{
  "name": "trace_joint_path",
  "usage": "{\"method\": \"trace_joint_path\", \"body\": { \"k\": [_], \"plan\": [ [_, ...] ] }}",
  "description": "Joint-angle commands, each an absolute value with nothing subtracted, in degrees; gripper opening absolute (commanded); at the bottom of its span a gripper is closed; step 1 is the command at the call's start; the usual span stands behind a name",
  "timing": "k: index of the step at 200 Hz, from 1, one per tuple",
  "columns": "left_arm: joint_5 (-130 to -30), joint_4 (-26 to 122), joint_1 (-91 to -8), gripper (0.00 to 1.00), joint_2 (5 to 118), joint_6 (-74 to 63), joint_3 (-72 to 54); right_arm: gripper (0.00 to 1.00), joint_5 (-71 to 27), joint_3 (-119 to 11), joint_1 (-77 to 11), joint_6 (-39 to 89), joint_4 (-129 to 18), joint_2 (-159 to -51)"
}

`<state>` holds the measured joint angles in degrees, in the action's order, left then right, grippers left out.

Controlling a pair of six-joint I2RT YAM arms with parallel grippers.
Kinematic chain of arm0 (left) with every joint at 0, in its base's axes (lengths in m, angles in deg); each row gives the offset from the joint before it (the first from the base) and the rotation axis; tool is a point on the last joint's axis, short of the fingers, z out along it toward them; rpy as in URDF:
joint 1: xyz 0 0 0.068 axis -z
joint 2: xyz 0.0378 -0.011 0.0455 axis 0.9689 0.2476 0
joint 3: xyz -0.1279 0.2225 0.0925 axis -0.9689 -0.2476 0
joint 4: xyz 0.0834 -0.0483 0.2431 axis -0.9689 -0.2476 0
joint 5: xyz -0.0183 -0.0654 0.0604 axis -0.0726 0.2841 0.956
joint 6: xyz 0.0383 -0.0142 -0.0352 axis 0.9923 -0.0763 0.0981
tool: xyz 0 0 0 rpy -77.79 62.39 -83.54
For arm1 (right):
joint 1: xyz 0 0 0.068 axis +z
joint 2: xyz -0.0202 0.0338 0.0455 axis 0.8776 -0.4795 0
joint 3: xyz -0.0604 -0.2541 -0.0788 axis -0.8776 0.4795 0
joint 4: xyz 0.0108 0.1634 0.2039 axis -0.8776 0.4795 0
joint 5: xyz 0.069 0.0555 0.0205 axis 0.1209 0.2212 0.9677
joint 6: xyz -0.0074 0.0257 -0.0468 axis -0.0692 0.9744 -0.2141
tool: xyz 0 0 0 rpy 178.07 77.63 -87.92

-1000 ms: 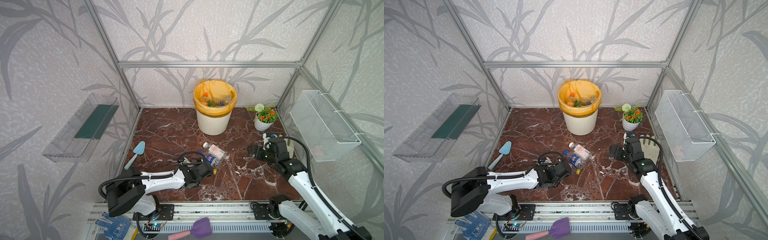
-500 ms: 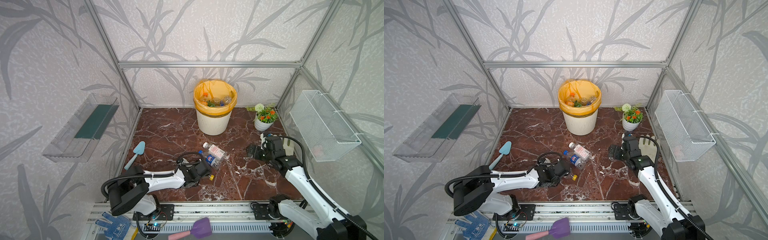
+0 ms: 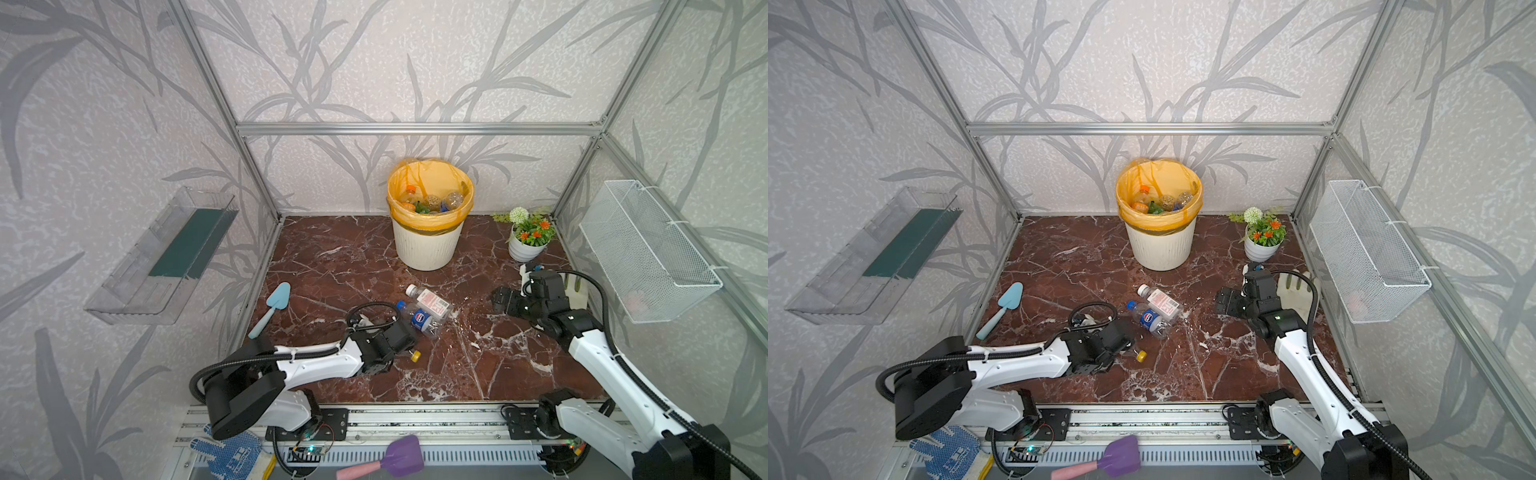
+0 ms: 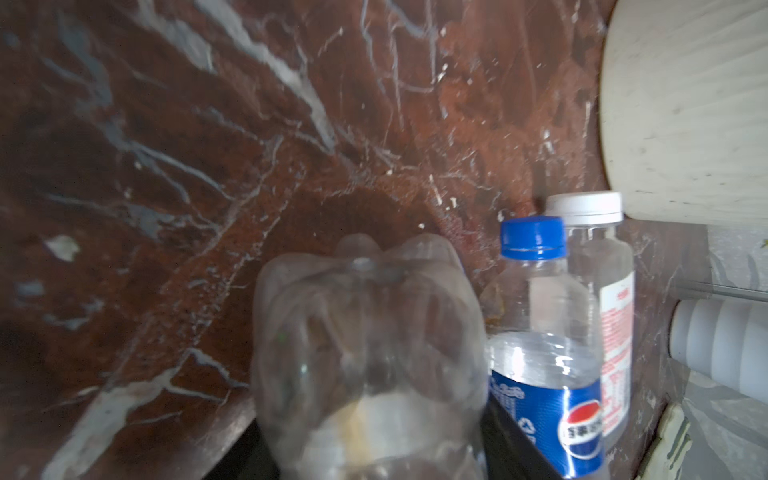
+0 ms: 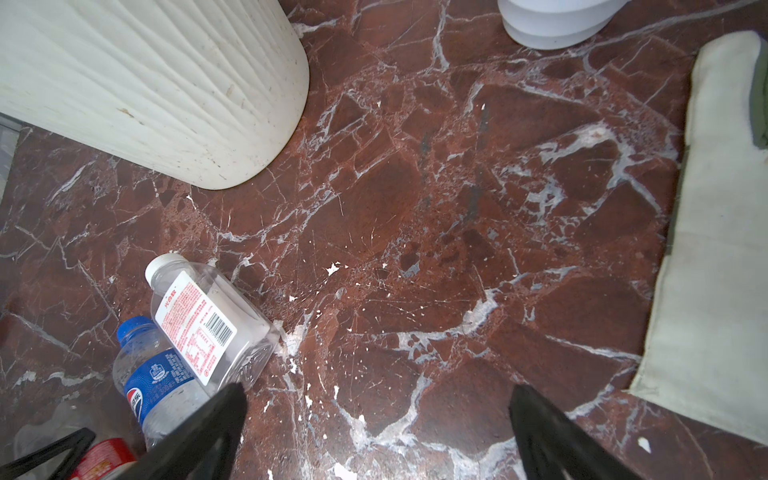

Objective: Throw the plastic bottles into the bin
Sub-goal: 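Lift the crushed bottle with the left gripper over the bin and release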

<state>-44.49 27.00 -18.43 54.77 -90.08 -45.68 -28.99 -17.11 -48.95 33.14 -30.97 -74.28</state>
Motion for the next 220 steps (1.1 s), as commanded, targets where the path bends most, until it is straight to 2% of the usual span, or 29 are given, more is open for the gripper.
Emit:
{"method": "trace_joint_path", "body": {
  "k": [1, 21, 41, 63, 82, 97, 120, 132, 150, 168, 175, 181, 220],
  "plan": [
    [-33.5, 16.93, -18.95, 0.47, 46.88, -81.03, -37.72, 0.99, -29.57, -20.59, -49.11, 33.27, -33.26, -75.59],
    [-24.47, 18.94, -20.31, 0.47, 39.15, -62.17, -30.02, 0.99, -30.08, -22.8, -49.29, 31.41, -33.08, -76.56],
    [-19.97, 31.02, -22.68, 0.47, 34.18, -37.41, -22.76, 0.99, -31.78, -24.12, -49.98, 30.28, -32.95, -76.15],
    [-21.49, 48.43, -24.43, 0.47, 34.51, -12.29, -14.92, 0.99, -32.96, -24.37, -50.83, 30.65, -34.07, -74.5],
    [-27.31, 55.68, -25.85, 0.5, 39.77, 1.01, -7.4, 1.0, -34.09, -23.94, -50.8, 31.91, -35.39, -72.91],
    [-32.67, 56.72, -28.76, 0.52, 45.94, 2.13, -1.73, 0.99, -34.53, -23.54, -50.8, 32.83, -36.04, -72.13],
    [-43.87, 54.68, -35.22, 0.53, 57.74, -4.89, 5.68, 0.99, -33.95, -23.36, -50.8, 33.33, -36.08, -71.82],
    [-49.99, 49.25, -38.67, 0.61, 66.32, -10.05, 12.93, 0.99, -32.08, -23.43, -50.96, 33.42, -36.16, -72.1],
    [-58.21, 30.55, -41.01, 0.71, 81.03, -12.87, 33.44, 0.99, -28.24, -24.76, -51.15, 33.12, -35.16, -72.98],
    [-58.2, 15.78, -41.03, 0.84, 91.06, -14.4, 52.55, 0.99, -27.1, -26.48, -51.35, 32.63, -33.14, -72.72],
    [-57.47, 13.73, -41.07, 0.93, 92.47, -15.09, 56.39, 0.99, -27.32, -26.84, -51.5, 32.67, -32.61, -72.12],
    [-56.97, 13.86, -40.98, 0.99, 92.29, -15.27, 57.18, 0.99, -27.53, -26.95, -51.75, 32.8, -32.42, -71.34],
    [-51.39, 31.51, -37.56, 0.99, 78.47, -10.72, 37.82, 0.99, -28.04, -26.6, -52.47, 33.8, -31.66, -67.04]
  ]
}}
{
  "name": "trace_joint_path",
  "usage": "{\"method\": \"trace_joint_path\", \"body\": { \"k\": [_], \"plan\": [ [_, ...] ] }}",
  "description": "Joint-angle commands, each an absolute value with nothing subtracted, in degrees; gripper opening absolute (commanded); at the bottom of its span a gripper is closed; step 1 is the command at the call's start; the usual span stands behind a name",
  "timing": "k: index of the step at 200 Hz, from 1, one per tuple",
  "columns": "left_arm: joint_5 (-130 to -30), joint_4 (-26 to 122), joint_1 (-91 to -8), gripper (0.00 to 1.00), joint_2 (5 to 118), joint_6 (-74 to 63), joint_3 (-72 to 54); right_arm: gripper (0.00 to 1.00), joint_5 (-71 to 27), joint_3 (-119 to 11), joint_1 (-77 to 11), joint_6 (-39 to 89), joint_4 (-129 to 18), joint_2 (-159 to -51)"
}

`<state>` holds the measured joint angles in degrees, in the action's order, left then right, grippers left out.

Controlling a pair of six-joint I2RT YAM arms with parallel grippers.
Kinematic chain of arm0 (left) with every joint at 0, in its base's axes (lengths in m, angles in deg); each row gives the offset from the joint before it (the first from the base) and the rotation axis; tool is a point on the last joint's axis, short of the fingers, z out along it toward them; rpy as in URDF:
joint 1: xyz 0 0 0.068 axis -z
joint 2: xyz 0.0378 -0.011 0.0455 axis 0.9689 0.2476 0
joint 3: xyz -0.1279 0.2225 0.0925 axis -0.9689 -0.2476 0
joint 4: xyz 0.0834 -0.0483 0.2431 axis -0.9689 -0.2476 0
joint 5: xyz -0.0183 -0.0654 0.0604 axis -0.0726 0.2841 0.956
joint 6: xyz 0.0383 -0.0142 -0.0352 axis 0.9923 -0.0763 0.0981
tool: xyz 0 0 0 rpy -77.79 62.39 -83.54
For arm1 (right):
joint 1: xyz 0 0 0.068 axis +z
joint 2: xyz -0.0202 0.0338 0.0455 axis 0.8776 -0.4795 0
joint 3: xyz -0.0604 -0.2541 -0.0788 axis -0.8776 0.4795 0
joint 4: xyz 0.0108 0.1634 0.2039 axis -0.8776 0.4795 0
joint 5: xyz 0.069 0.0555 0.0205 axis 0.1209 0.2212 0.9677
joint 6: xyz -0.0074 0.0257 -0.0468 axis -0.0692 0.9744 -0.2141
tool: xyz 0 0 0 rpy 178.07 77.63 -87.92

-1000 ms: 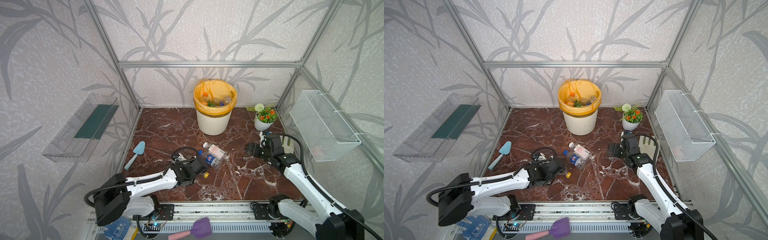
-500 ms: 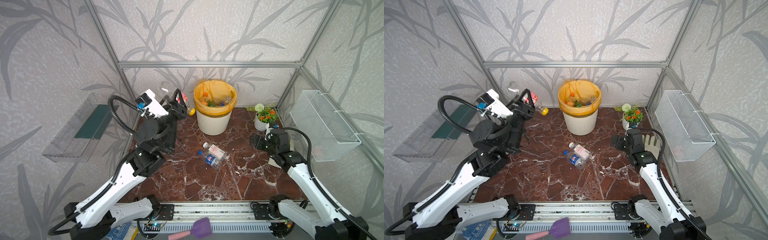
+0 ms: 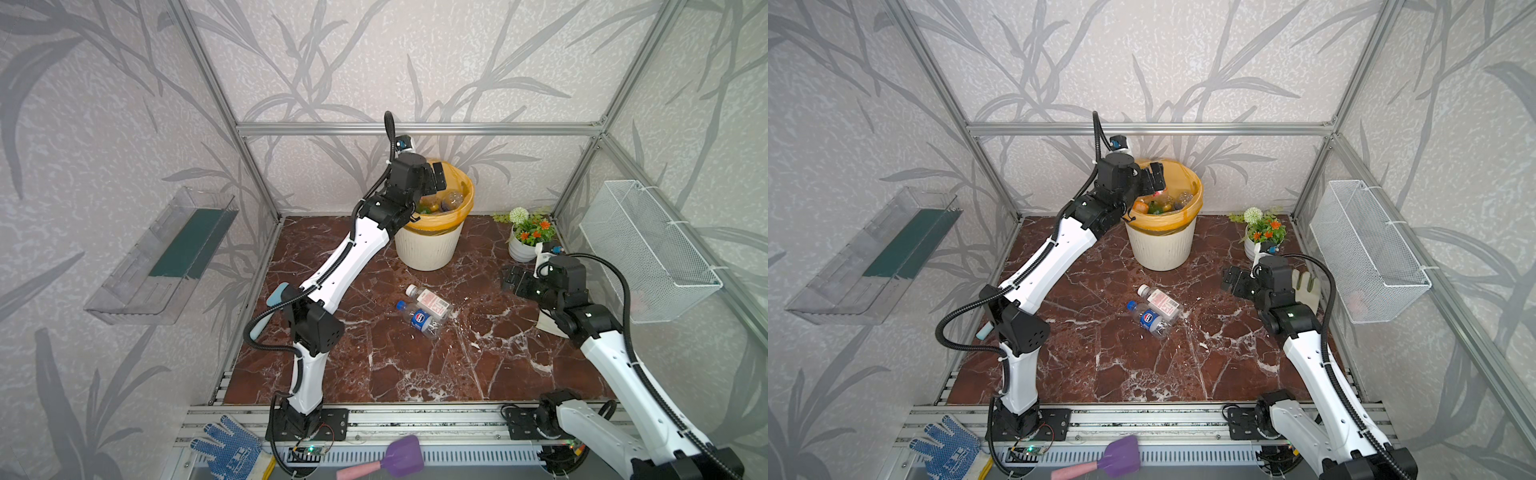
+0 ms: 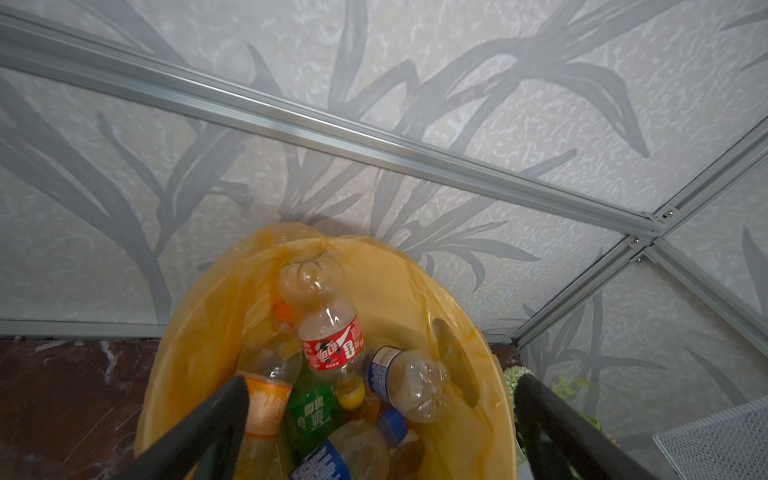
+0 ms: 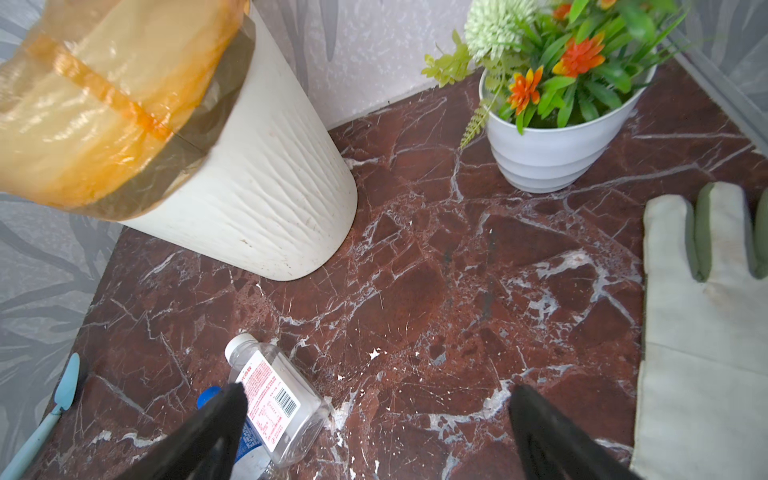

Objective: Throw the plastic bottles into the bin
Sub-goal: 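Lift the crushed bottle with the left gripper over the bin and release, then withdraw the left gripper while the right gripper moves over the Pepsi bottle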

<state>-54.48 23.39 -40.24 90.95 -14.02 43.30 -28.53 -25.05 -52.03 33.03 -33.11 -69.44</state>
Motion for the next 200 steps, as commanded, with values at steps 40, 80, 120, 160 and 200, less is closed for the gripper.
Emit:
{"method": "trace_joint_path", "body": {
  "k": [40, 80, 120, 160, 200],
  "plan": [
    [-50.1, 35.84, -36.11, 0.99, 68.54, -12.55, 21.04, 0.97, -25.14, -26.16, -52.47, 33.29, -32.45, -69.22],
    [-44.96, 32.83, -36.14, 0.99, 58.5, -19.21, 2.35, 0.95, -19.62, -27.5, -51.31, 32.01, -32.52, -74.66],
    [-38.76, 26.15, -36.63, 0.99, 45.09, -35.05, -20.35, 0.95, -21.17, -32.2, -39.96, 25.22, -28.76, -82.73],
    [-36.5, 14.59, -36.86, 0.99, 31.86, -51.75, -37.57, 0.94, -24.88, -37.76, -26.28, 18.95, -26.06, -93.56],
    [-37.67, 5.88, -36.88, 0.99, 19.3, -63.73, -50.35, 0.91, -28.87, -42.55, -18.49, 13.85, -24.23, -102.29]
  ]
}}
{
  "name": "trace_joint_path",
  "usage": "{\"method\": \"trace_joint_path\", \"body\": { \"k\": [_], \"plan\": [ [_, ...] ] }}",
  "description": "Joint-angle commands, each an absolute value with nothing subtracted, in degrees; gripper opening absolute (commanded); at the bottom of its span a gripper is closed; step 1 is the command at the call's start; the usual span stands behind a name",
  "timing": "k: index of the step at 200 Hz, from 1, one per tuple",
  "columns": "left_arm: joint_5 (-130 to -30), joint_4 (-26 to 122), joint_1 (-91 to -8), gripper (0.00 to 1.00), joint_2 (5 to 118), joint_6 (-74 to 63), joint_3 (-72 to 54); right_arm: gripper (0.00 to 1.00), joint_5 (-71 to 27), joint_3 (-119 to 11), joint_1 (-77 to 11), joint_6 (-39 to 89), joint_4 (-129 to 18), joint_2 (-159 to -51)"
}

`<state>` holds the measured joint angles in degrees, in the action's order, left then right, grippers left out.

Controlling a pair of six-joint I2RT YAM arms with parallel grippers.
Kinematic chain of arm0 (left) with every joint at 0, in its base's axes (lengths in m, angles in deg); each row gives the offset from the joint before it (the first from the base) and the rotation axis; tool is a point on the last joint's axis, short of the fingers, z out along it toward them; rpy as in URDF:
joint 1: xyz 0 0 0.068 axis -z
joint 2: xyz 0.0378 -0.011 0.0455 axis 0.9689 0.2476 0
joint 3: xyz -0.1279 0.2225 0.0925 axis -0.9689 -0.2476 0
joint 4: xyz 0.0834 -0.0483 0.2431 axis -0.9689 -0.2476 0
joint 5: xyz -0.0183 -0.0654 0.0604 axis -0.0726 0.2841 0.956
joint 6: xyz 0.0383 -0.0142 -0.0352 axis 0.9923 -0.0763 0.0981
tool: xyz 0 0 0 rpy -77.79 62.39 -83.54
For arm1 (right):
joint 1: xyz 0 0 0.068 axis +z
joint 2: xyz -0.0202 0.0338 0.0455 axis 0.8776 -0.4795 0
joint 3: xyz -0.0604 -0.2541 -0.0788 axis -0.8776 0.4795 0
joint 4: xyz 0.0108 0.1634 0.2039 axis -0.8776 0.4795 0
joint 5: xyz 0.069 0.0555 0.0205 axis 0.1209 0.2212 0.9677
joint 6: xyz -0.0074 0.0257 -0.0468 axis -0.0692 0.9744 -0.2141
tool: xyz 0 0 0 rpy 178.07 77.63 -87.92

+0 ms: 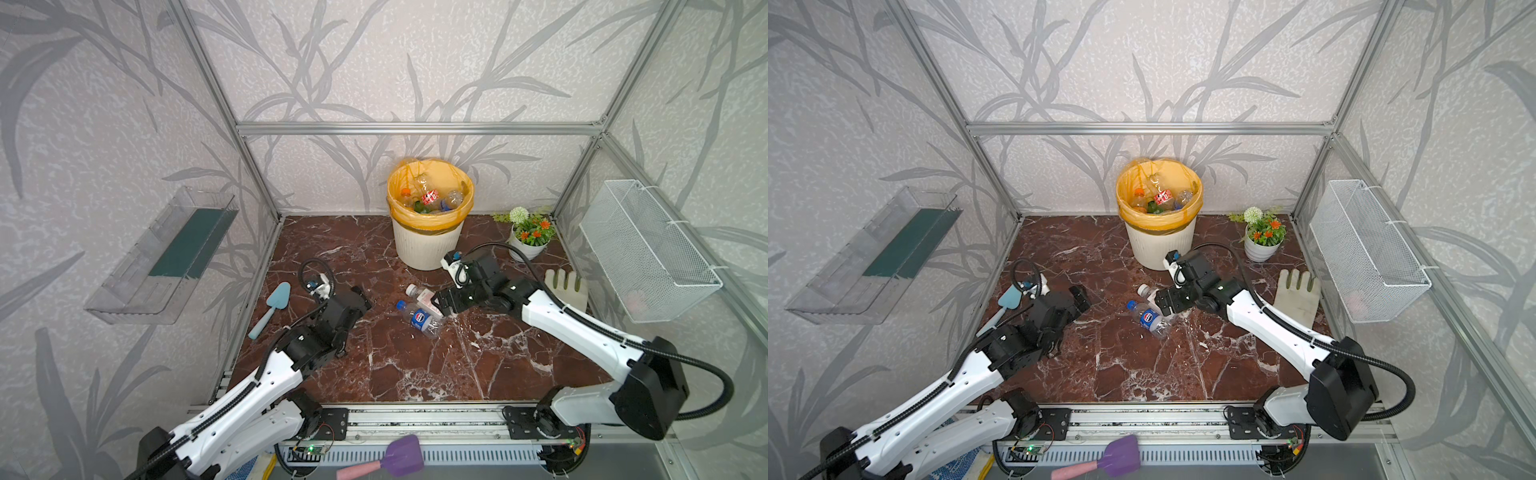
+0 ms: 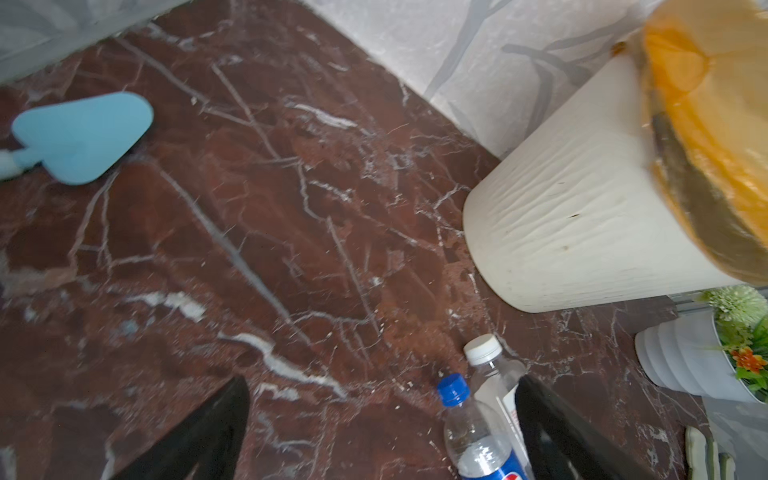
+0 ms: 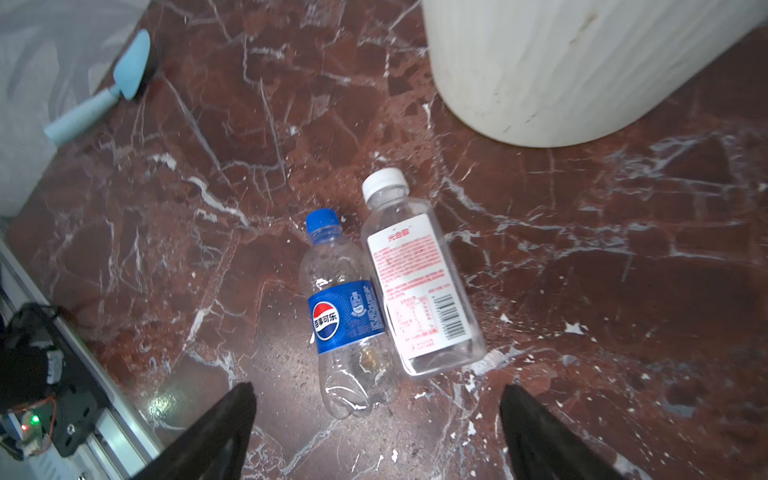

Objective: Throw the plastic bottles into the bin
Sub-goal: 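Withdraw the left gripper while the right gripper moves over the Pepsi bottle, then grasp the blue-capped Pepsi bottle with the right gripper and lift it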

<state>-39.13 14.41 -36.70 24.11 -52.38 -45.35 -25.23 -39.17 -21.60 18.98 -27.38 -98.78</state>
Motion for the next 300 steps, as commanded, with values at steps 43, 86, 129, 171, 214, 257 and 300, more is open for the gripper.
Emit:
{"method": "trace_joint_path", "body": {
  "k": [43, 86, 129, 171, 214, 257, 300],
  "plan": [
    [-37.42, 0.61, -36.84, 0.99, 12.93, -66.08, -54.57, 0.82, -30.48, -49.75, -13.58, 9.38, -19.13, -113.12],
    [-37.58, 0.07, -36.94, 0.99, 13.9, -64.69, -54.14, 0.71, -34.62, -60.93, -9.55, 7.66, -8.46, -125.6],
    [-37.37, 1.31, -37.01, 0.99, 15.96, -62.27, -53.34, 0.66, -38.02, -66.08, -8.87, 7.56, -5.45, -131.33],
    [-37.08, 1.76, -37.24, 0.99, 16.51, -62.08, -53.63, 0.68, -38.72, -68.99, -8.71, 7.53, -3.39, -135.67],
    [-36.88, 0.58, -37.67, 0.99, 14.93, -62.0, -54.09, 0.69, -38.36, -72.15, -8.0, 7.54, -1.58, -139.7],
    [-36.61, -0.87, -37.84, 0.99, 13.09, -61.91, -54.26, 0.55, -37.77, -73.61, -7.41, 8.55, -1.27, -138.54],
    [-37.24, 0.77, -37.91, 0.99, 14.82, -60.62, -54.16, 0.52, -40.76, -73.98, -7.39, 8.16, -3.83, -128.38]
  ]
}}
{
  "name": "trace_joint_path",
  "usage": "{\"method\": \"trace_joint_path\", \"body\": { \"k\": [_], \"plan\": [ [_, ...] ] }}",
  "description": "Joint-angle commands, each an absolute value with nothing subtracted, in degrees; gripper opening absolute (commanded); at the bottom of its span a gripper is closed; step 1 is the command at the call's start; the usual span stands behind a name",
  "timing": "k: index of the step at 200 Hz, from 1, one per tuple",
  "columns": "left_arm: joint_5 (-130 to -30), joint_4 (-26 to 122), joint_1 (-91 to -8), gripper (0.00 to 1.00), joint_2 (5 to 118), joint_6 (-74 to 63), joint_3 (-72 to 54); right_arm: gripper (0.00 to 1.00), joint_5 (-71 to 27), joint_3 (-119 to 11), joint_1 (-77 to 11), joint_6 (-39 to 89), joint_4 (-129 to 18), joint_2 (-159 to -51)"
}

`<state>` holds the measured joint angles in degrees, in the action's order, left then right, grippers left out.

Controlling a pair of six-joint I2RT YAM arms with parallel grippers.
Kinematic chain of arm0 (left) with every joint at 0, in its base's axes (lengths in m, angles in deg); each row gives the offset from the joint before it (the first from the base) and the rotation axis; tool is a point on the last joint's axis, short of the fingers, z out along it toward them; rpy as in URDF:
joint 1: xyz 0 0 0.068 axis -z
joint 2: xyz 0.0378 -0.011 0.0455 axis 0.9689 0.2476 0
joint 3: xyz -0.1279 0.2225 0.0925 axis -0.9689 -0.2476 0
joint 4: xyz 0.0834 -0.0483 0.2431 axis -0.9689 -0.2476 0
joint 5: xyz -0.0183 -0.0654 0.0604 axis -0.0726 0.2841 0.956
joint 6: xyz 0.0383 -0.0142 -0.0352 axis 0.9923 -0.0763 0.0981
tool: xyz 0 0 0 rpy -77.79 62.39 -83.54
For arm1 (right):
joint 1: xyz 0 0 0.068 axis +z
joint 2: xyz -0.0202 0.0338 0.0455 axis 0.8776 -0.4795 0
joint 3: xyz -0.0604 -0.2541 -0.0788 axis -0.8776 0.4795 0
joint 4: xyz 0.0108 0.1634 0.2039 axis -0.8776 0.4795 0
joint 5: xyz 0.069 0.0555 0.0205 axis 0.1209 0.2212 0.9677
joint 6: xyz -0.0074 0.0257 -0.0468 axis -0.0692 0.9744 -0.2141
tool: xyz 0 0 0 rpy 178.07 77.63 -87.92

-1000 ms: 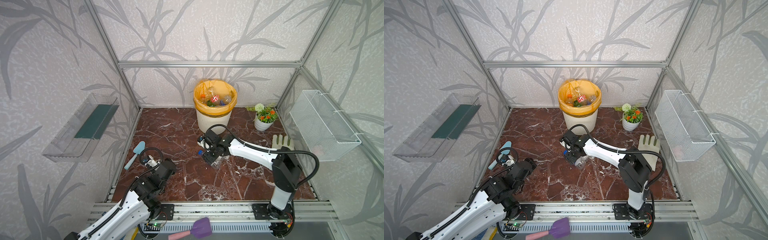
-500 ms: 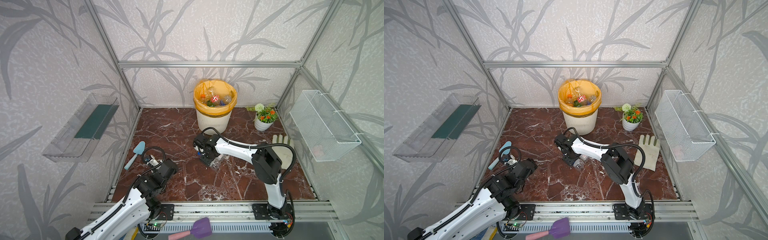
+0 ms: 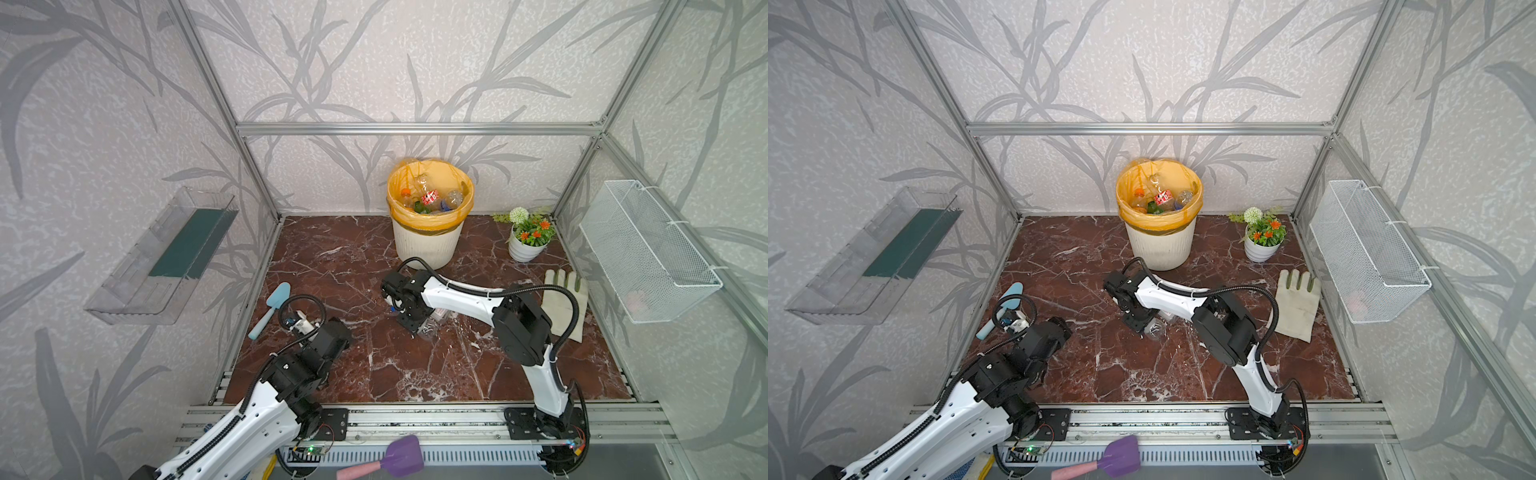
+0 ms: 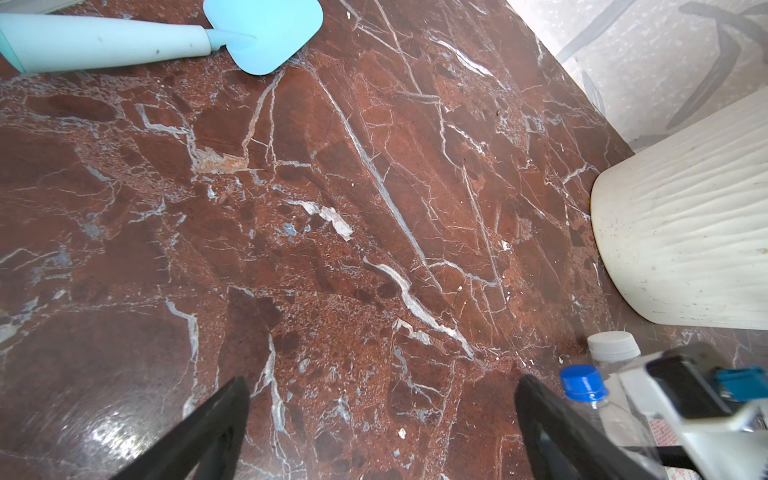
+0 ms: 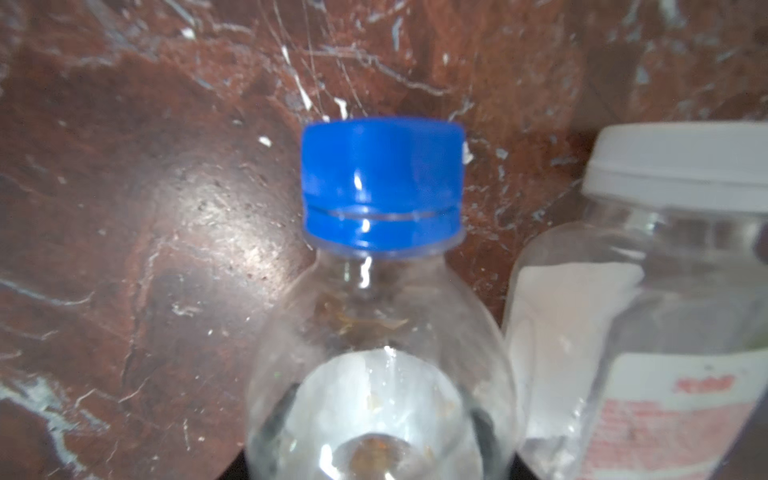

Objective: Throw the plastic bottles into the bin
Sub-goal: 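Grasp the blue-capped Pepsi bottle with the right gripper and lift it, then carry the Pepsi bottle over the bin and open the right gripper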

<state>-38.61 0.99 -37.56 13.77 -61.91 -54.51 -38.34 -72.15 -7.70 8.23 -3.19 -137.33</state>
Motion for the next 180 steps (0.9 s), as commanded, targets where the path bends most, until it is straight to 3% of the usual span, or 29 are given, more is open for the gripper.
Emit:
{"method": "trace_joint_path", "body": {
  "k": [1, 38, 72, 94, 120, 138, 163, 180],
  "plan": [
    [-37.29, 0.87, -37.84, 0.99, 14.91, -60.61, -54.17, 0.52, -40.93, -74.03, -7.39, 8.09, -3.89, -128.07],
    [-38.67, 6.15, -37.91, 0.99, 19.96, -58.44, -53.59, 0.5, -50.54, -77.4, -7.39, 1.63, -11.56, -113.66],
    [-41.1, 11.59, -37.95, 0.99, 26.86, -56.5, -52.28, 0.51, -54.54, -71.55, -7.47, -11.69, -39.8, -96.8],
    [-42.81, 14.91, -37.99, 0.99, 31.37, -55.14, -50.99, 0.53, -54.62, -71.52, -7.47, -18.2, -51.04, -92.36],
    [-45.59, 18.83, -37.91, 0.99, 36.11, -54.11, -49.34, 0.55, -54.57, -71.09, -8.43, -23.09, -59.79, -92.15],
    [-47.55, 19.94, -37.87, 0.99, 39.74, -53.83, -47.25, 0.56, -51.12, -71.81, -13.69, -17.39, -59.86, -94.89],
    [-50.94, 20.2, -37.86, 0.99, 44.45, -53.74, -43.66, 0.57, -41.14, -79.47, -25.25, -1.59, -47.31, -105.43],
    [-53.05, 21.22, -37.69, 0.99, 47.23, -53.83, -41.72, 0.63, -37.45, -96.41, -29.89, 3.62, -27.46, -119.07]
  ]
}}
